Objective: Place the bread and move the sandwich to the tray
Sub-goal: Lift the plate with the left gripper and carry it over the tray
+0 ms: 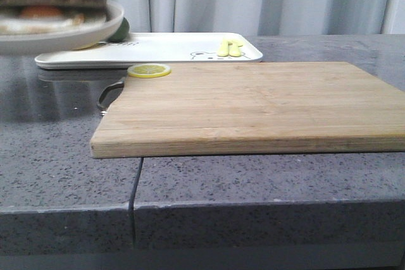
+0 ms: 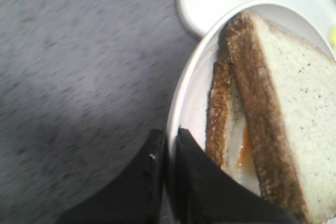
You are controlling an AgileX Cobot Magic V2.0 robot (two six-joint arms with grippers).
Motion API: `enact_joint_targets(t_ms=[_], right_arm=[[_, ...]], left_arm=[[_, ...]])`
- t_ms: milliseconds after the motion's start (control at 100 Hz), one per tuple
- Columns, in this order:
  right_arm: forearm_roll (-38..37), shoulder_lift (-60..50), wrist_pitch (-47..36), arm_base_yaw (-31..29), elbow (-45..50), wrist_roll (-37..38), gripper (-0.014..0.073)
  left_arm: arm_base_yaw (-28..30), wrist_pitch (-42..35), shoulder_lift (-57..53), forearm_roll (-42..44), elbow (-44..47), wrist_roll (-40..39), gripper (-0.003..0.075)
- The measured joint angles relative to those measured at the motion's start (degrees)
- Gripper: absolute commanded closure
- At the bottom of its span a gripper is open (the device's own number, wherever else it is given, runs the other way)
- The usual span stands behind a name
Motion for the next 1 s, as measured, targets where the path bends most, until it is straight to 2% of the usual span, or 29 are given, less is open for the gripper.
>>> enact_joint_targets(t_ms=[220, 670, 1000], right_arm=[[0.0, 0.0, -0.02, 0.0, 0.0, 0.0, 0.019], [0.0, 0.0, -0.02, 0.0, 0.0, 0.0, 0.019], [0.0, 0.0, -0.02, 0.0, 0.0, 0.0, 0.019]], left_arm=[[0.0, 3.18, 3.89, -1.61, -7.88, 1.74, 0.0739], [-0.64, 13.96, 25.09, -1.61, -32.44, 1.99, 0.074], [-3.97, 19.15, 39.66, -1.2, -50.61, 1.99, 0.074]])
